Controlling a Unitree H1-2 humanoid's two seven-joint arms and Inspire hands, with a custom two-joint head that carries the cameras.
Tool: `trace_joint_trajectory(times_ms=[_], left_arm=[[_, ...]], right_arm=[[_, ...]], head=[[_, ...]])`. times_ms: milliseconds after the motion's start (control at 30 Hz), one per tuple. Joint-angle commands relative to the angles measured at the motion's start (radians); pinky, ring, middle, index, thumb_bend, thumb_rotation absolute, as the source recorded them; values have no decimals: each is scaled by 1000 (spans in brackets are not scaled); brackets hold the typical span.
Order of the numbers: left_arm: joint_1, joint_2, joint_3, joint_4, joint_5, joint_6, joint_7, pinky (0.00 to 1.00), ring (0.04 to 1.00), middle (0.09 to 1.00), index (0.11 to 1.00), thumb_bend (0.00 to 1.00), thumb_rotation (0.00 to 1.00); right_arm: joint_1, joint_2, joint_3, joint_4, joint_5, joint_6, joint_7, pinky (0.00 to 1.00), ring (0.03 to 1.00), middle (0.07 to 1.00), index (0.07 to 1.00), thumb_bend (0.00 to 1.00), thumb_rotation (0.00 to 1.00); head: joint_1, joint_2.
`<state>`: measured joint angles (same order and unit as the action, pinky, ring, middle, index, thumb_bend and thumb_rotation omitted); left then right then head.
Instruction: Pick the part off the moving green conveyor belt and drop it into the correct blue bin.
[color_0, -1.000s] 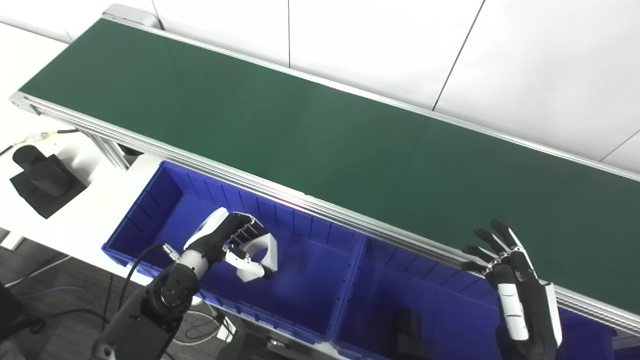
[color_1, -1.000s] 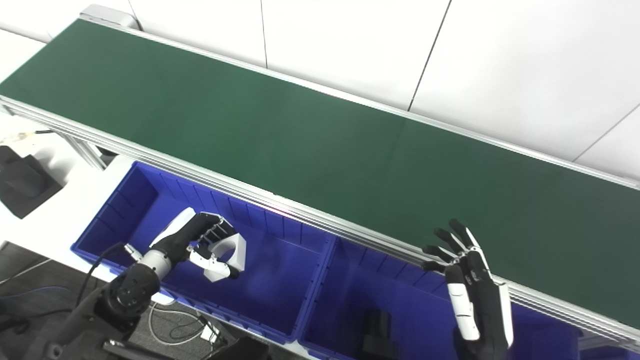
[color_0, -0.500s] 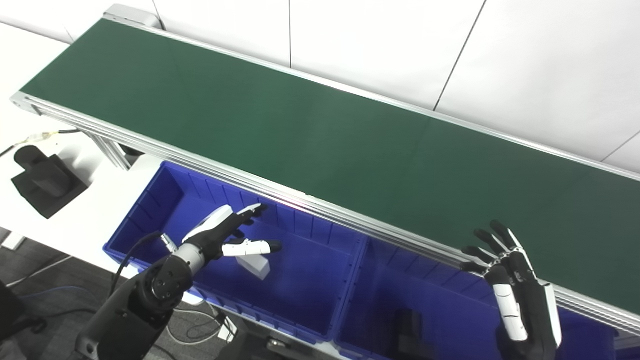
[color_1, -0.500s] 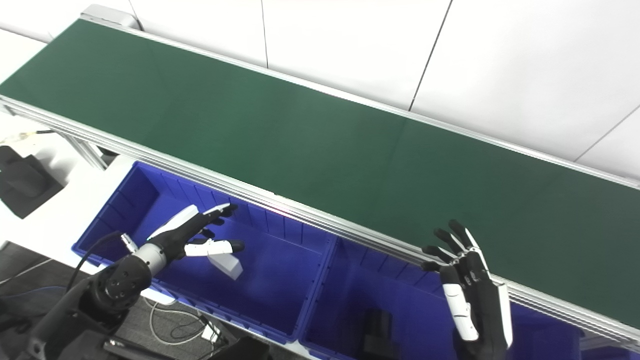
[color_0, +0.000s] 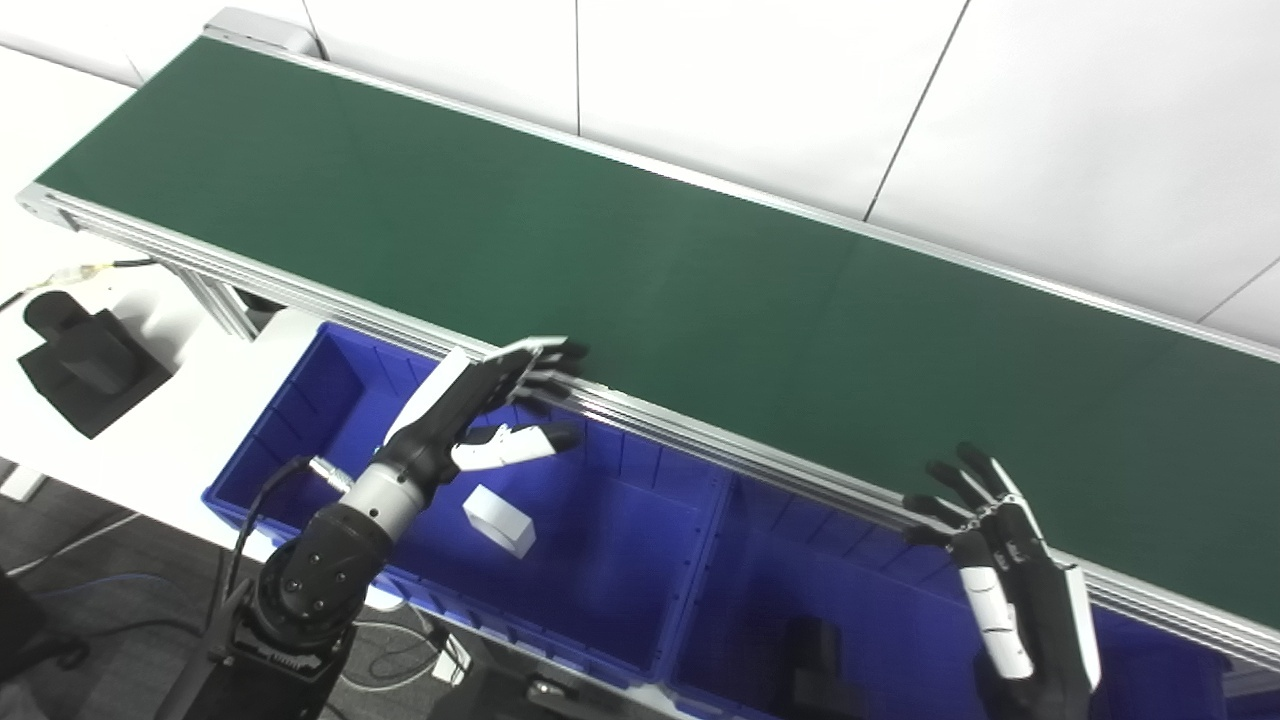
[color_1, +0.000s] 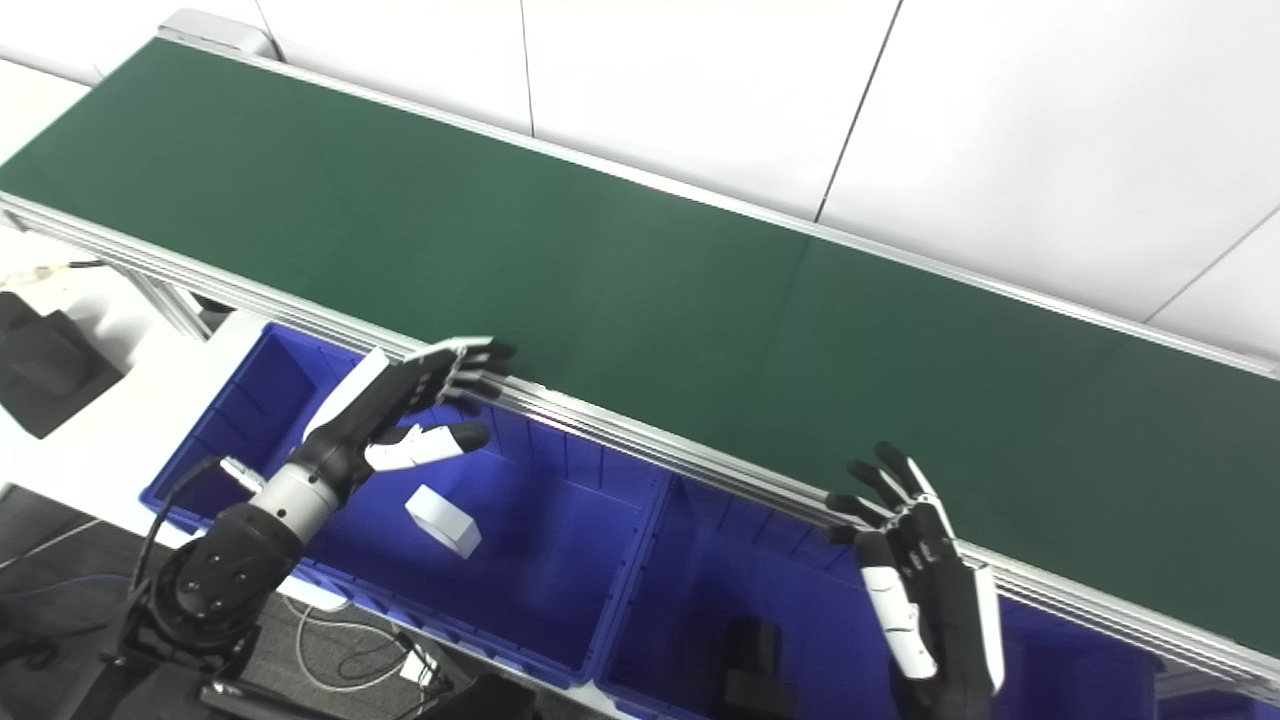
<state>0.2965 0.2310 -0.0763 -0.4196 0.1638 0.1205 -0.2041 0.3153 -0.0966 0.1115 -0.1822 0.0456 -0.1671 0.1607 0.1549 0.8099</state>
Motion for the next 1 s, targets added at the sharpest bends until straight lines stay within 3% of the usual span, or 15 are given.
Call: trace_joint_trajectory(times_ms=[0,200,333,433,533,867,967], left_arm=[[-28,-9,-24,-46,-33,-39,-16,692,748,792,802,996,745],[-62,-67,-97,33,-91,-119,-26,652,734,783,803,996,733],[-75,-82,-124,96,-94,-184,-28,671,761,806,831,977,779],[-86,-94,-132,151,-117,-246,-31,699,772,807,838,898,943],[-97,-102,-137,194,-133,-280,-36,732,784,816,840,841,996],[-121,-91,-122,326,-171,-360,-51,702,765,808,813,810,970],[-110,-72,-121,363,-175,-381,-65,697,764,803,799,803,959]], right_arm=[[-1,9,7,-18,-12,-49,-3,588,704,815,879,617,703],[-2,19,28,4,-38,-75,-3,609,717,824,890,567,678],[0,32,41,12,-62,-77,-12,618,720,821,888,583,690],[-1,42,50,28,-87,-89,-23,619,720,819,883,583,698],[-5,45,59,47,-106,-110,-31,621,730,817,882,612,720],[-6,76,91,108,-161,-160,-60,644,751,822,877,607,699],[-5,89,106,117,-180,-157,-69,652,751,827,880,611,700]], head=[[-24,-12],[-115,-46],[-172,-64],[-226,-78],[-261,-90],[-373,-136],[-437,-148]])
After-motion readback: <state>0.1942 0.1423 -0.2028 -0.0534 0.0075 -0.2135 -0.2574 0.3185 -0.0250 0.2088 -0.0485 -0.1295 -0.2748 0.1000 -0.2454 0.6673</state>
